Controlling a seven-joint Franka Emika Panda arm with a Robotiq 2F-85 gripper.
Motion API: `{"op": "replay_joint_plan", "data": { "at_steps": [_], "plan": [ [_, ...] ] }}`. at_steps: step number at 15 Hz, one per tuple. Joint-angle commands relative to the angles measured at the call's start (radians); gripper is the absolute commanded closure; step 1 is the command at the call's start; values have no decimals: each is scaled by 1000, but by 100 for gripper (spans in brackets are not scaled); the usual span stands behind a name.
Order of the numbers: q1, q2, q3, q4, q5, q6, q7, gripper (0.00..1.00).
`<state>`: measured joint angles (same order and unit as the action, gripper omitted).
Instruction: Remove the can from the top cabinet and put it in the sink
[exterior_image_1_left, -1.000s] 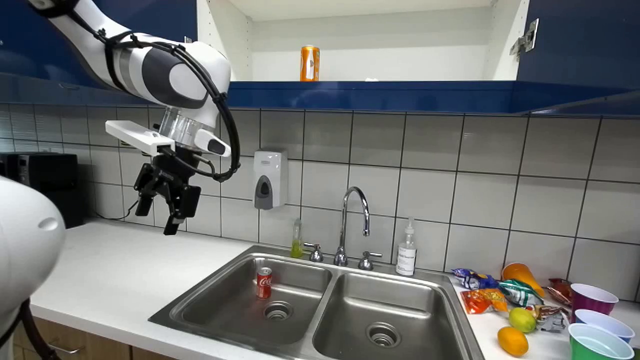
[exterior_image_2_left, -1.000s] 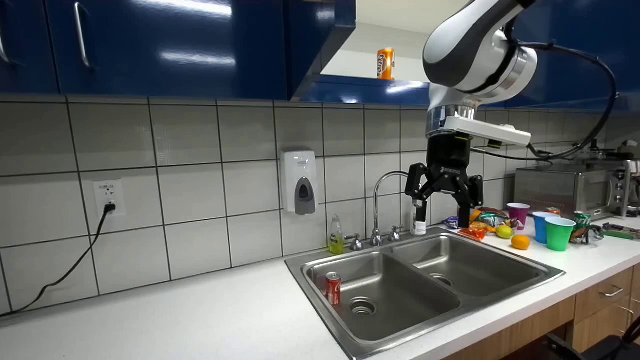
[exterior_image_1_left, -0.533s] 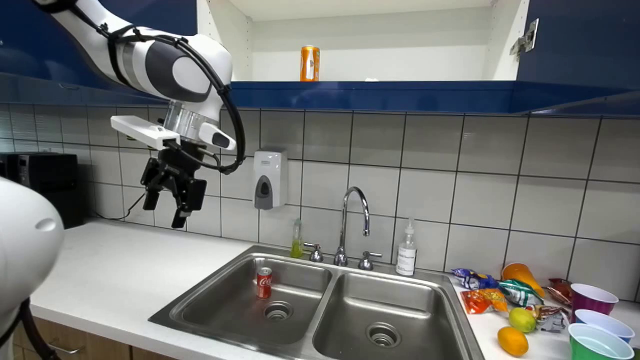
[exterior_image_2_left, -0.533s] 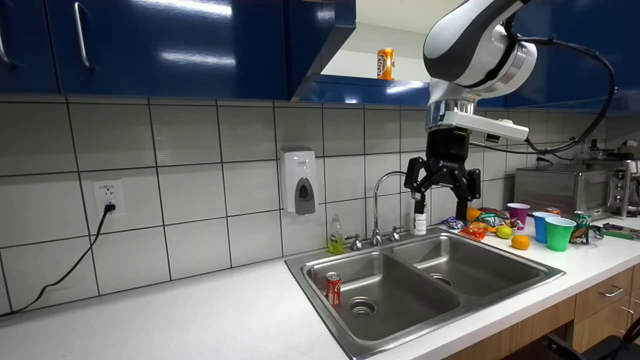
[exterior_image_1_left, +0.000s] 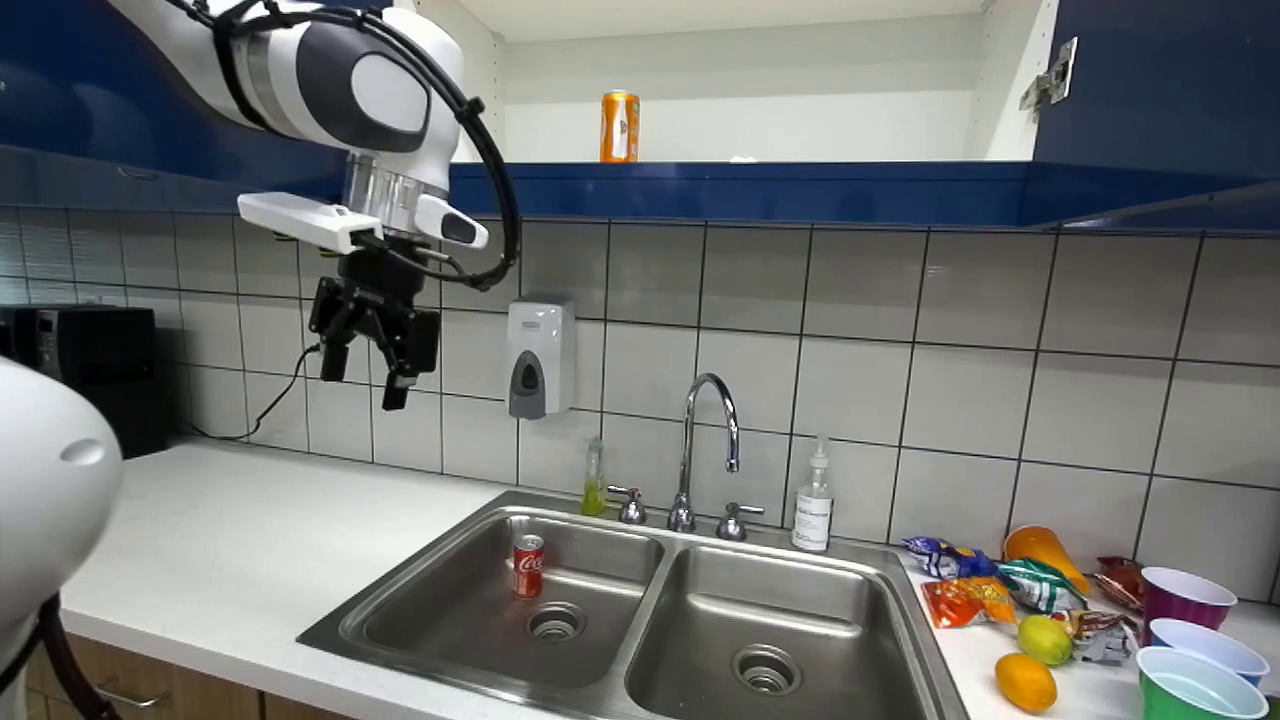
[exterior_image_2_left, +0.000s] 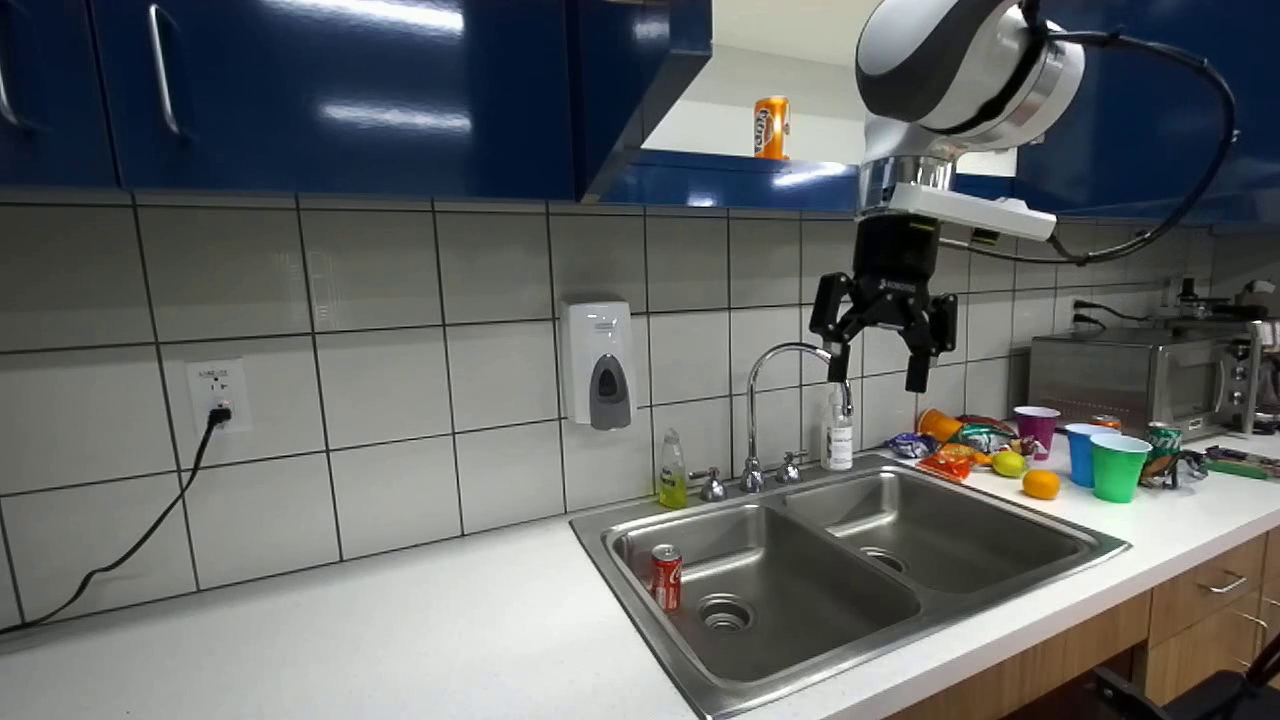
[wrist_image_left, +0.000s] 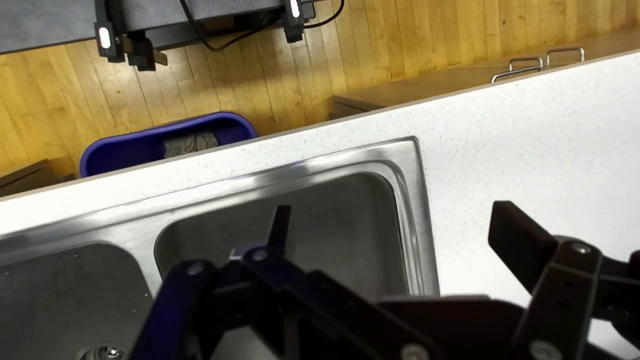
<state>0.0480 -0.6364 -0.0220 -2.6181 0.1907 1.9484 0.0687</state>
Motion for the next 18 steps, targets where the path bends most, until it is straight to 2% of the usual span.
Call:
{"op": "replay_joint_plan", "data": {
  "at_steps": [1, 7, 18],
  "plan": [
    [-34, -66, 33, 34, -40, -52, 36, 0],
    [-45, -148, 47, 88, -63, -72, 64, 0],
    [-112, -235, 37, 170, -66, -5, 115, 0]
  ]
}}
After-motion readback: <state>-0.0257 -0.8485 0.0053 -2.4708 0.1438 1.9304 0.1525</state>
